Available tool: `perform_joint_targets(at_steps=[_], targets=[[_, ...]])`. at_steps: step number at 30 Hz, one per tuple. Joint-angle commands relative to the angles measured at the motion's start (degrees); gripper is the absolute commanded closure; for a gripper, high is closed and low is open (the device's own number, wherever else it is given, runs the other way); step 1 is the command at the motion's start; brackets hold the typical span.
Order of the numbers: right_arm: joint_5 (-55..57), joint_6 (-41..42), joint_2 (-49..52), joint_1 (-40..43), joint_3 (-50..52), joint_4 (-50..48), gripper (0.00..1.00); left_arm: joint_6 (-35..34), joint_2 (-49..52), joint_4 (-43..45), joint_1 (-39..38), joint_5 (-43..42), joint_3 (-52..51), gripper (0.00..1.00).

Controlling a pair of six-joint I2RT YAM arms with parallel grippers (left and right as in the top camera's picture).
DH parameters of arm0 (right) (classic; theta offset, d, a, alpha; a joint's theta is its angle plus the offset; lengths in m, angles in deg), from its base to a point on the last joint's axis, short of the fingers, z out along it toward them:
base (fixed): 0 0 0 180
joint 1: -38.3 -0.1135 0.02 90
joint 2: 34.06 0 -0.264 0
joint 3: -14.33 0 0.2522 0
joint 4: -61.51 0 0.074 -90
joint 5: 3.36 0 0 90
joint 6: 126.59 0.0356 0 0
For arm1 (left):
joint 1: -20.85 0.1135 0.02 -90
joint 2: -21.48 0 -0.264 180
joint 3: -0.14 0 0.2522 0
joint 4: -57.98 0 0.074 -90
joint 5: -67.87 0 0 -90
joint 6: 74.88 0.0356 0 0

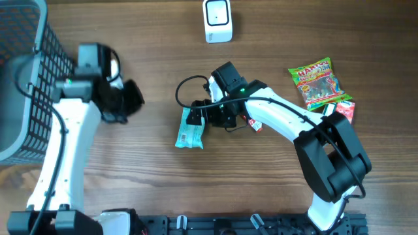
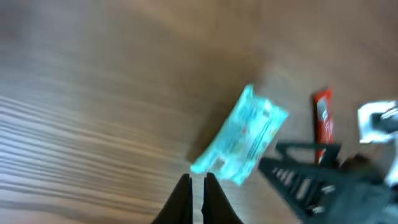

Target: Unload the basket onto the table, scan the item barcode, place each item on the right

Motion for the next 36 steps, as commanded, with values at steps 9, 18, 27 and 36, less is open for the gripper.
perform_joint_targets(at_steps=[9,18,27,36], targets=[[-0.98,3.72,0.87,0.07,0.79,-1.31,0.07,-1.64,6.36,24.92,-10.54,-13.75,-23.30,0.96],[-2.29,3.78,0.90,0.07,3.28,-2.84,0.11,-4.04,10.95,28.50,-11.34,-12.87,-23.37,0.96],[-3.98,5.09,0.98,-0.02,5.75,-6.36,0.14,-4.07,14.21,31.36,-11.52,-12.61,-23.45,0.96],[-8.66,9.40,0.98,-0.02,12.44,-21.64,0.25,-4.04,14.21,30.86,-11.52,-11.17,-23.45,0.96]])
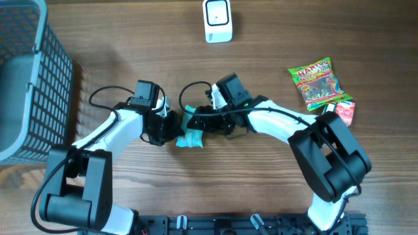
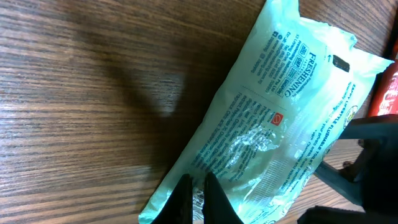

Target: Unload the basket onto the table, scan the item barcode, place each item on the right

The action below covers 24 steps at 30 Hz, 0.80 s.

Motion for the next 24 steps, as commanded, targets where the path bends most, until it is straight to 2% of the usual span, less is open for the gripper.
perform_joint_targets(at_steps=[1,9,14,16,18,20,21,24], targets=[[-2.67,1.68,0.85,-0.02,1.03,-3.13,0.26,-0.31,1.51,-0.24,-0.33,1.88,-0.15,0.96],[-0.26,4.00,0.85,-0.02,1.05,-6.93,0.46,-0.33,1.51,-0.24,-0.33,2.69,-0.15,0.96],[0.76,3.21,0.85,-0.04,1.05,-6.80,0.69,-0.33,1.51,-0.22,-0.31,2.71,-0.15,0.96],[1.33,3.19,0.85,-0.04,1.05,-6.47,0.69,-0.33,1.51,-0.22,-0.33,2.71,-0.15,0.96],[2.36,3.19,0.85,-0.04,1.05,-6.05,0.63,-0.33,1.51,-0.24,-0.33,2.71,-0.15,0.95],[4.92,3.17,0.85,-0.04,1.05,-5.35,0.50,-0.33,1.51,-0.22,-0.33,2.71,-0.17,0.95],[5.68,3.17,0.85,-0.11,1.07,-5.33,0.50,-0.33,1.51,-0.22,-0.33,2.71,-0.15,0.95],[7.63,3.10,0.85,-1.03,1.07,-5.33,0.59,-0.33,1.51,-0.20,-0.33,2.73,-0.15,0.95]])
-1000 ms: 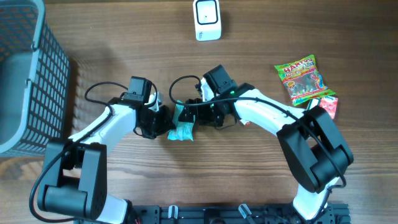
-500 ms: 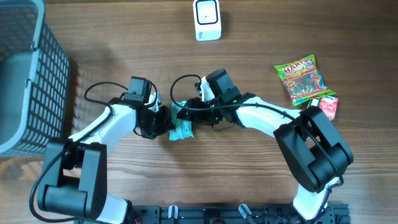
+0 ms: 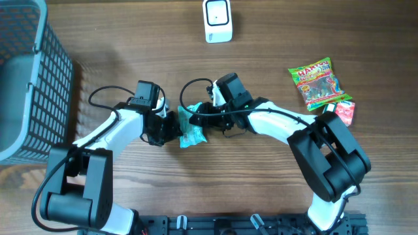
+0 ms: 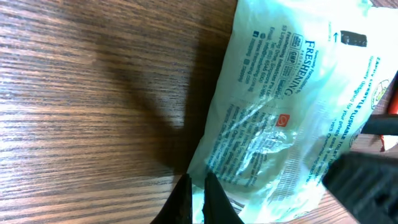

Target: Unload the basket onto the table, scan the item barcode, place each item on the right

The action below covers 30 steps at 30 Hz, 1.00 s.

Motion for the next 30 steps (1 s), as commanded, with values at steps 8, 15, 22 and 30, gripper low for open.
perform_joint_targets(at_steps=[8,15,22,30], targets=[[3.96,-1.62,0.76,-4.17,0.31,-0.09,0.77,-0.31,1.09,0.26,-0.28,1.03,-0.15,0.95],[3.98,-1.77,0.76,-4.17,0.31,0.17,0.80,-0.28,1.09,0.22,-0.31,1.27,-0.15,0.95],[4.04,-1.81,0.76,-4.15,0.31,2.78,0.79,-0.04,-4.59,-3.80,-0.28,1.88,-0.09,0.96],[4.22,-1.81,0.76,-4.15,0.31,2.62,0.92,-3.56,-13.46,-7.91,-0.31,-0.22,-0.11,0.96]])
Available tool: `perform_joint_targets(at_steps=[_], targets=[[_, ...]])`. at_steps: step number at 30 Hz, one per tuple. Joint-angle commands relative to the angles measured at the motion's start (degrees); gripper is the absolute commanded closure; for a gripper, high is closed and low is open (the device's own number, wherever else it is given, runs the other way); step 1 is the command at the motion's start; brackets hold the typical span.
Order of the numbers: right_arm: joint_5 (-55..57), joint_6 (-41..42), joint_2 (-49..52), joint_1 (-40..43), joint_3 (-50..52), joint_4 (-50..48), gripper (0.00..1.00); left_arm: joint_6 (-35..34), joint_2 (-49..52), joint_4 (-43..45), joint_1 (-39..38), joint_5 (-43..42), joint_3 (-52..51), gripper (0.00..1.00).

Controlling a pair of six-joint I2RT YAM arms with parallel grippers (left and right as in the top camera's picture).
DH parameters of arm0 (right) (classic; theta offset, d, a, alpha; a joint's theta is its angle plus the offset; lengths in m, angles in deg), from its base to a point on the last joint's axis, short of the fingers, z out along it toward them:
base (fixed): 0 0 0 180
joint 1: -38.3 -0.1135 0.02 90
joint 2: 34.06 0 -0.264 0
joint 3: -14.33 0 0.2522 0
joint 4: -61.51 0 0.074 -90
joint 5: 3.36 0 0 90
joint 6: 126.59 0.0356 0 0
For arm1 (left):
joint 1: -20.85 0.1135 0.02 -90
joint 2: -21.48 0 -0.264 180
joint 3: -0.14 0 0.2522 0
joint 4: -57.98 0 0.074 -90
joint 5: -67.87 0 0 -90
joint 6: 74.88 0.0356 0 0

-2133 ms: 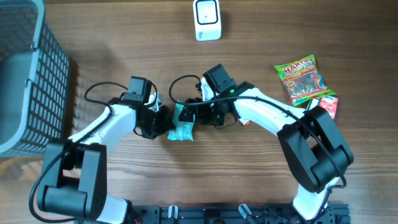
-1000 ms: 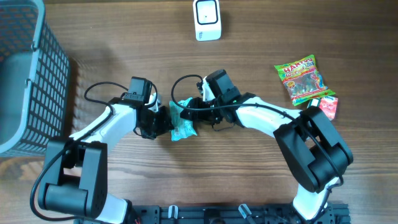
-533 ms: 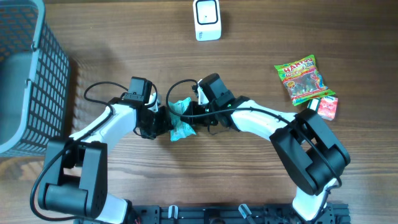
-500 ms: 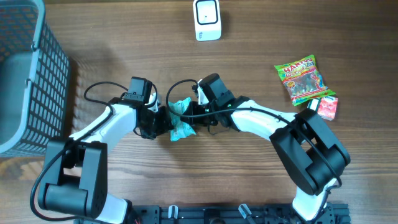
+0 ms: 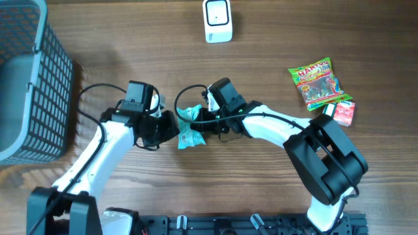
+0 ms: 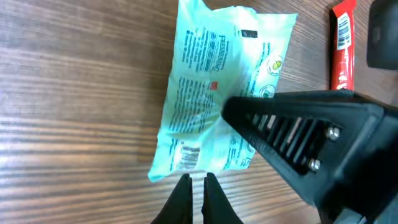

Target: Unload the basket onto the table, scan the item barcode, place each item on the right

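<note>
A teal wipes pack (image 6: 205,87) lies on the wooden table, its barcode (image 6: 186,158) at the end nearest my left gripper (image 6: 196,178). That gripper is shut with nothing in it, its tips just short of the barcode end. From the right, my right gripper (image 5: 199,119) reaches over the pack (image 5: 189,136), one black finger (image 6: 292,127) across its lower right part; the other finger is hidden. In the overhead view my left gripper (image 5: 174,129) sits just left of the pack. The white scanner (image 5: 217,21) stands at the table's far edge.
A grey wire basket (image 5: 26,78) fills the left side. A red snack bar (image 6: 342,43) lies just right of the pack. A Haribo bag (image 5: 317,81) and a small red-and-white packet (image 5: 343,111) lie at the right.
My left gripper has drawn back from the pack, so the whole pack and its barcode now show in the left wrist view. The pack has turned a little under the right gripper.
My left gripper was far to the left, near the basket, while the right gripper held the pack's top end. By 1.8 s ago it was shut close against the pack's left edge, and stayed there. Now it is drawn back, short of the barcode end.
</note>
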Motion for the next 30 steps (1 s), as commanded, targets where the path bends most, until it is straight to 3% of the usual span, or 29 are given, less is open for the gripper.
perform_joint_targets(at_steps=[1,8,14,30], targets=[[0.68,-0.44,0.79,-0.92,0.35,0.79,0.92,-2.27,0.09,-0.57,-0.37,-1.99,-0.04,0.96],[1.36,-0.94,0.79,-0.92,0.35,0.81,0.92,-2.62,1.70,0.31,-4.22,-1.95,-0.11,0.95],[1.31,-1.11,0.79,-0.92,0.35,0.87,0.95,-8.13,5.51,1.99,-6.84,1.60,-0.11,0.96],[1.29,-1.88,0.79,-0.92,0.35,1.01,0.96,-7.78,10.05,6.34,-6.19,5.20,0.22,0.96]])
